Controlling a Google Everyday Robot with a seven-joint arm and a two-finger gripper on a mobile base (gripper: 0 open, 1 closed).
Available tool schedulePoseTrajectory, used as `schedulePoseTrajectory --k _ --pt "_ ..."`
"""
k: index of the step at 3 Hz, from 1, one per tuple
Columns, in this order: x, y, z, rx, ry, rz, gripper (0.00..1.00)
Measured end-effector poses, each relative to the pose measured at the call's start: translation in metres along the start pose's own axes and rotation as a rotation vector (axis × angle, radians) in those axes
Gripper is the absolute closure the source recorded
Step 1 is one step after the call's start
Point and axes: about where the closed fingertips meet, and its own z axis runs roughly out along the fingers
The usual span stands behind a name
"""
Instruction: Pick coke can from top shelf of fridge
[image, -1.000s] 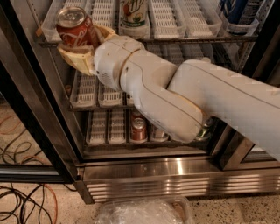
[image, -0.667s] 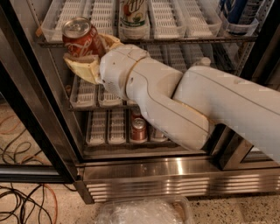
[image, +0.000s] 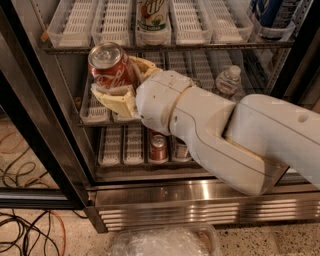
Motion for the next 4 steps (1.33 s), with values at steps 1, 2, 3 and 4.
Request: schedulePoseTrajectory --k 1,2,3,4 --pt "0.007 0.013 -0.022 -0.024 0.014 -0.027 1.00" --pt "0.014 0.028 -0.042 -0.032 0.023 -0.037 1.00" --pt "0.023 0.053 -0.079 0.003 0.040 -0.019 1.00" --pt "0.024 0.055 -0.083 0.007 0.043 -0.018 1.00"
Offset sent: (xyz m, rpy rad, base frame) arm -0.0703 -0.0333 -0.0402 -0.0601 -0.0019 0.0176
